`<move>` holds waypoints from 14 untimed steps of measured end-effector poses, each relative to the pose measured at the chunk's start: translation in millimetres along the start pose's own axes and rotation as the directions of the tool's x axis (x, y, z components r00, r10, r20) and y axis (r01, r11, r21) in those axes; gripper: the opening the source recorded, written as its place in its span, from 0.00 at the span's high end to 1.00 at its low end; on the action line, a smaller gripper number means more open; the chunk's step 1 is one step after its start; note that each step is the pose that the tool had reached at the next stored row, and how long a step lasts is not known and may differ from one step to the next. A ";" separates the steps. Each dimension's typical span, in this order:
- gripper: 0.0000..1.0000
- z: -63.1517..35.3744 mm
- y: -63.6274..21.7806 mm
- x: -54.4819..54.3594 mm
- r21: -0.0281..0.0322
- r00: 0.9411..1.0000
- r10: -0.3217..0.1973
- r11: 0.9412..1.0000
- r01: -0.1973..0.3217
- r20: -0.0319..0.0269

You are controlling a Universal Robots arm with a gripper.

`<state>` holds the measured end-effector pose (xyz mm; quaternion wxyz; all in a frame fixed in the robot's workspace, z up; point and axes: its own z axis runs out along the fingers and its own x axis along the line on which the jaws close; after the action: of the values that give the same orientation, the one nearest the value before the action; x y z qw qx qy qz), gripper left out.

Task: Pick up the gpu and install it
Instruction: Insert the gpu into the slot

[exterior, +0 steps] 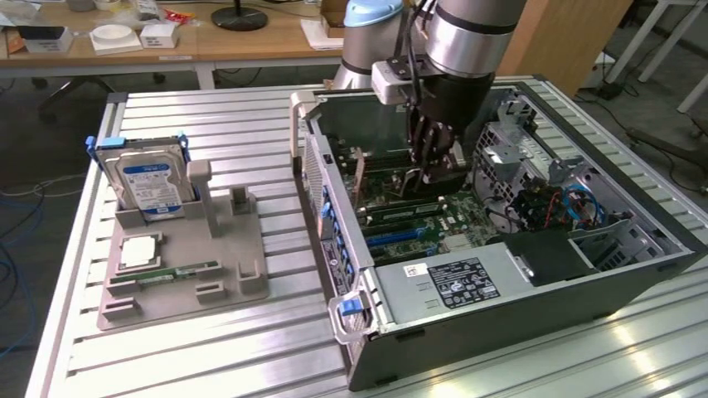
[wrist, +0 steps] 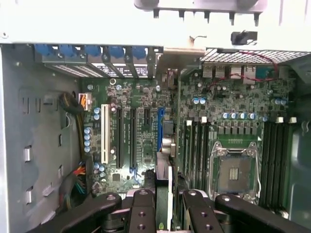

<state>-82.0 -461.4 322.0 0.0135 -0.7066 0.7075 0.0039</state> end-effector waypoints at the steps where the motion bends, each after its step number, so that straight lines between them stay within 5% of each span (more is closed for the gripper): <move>1: 0.73 1.8 0.0 0.6 0.000 1.000 0.000 1.000 0.000 0.000; 14: 0.73 24.1 4.6 3.0 0.000 1.000 0.000 1.000 0.000 0.000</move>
<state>-86.3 -463.8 297.7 0.0135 -0.7065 0.7075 0.0039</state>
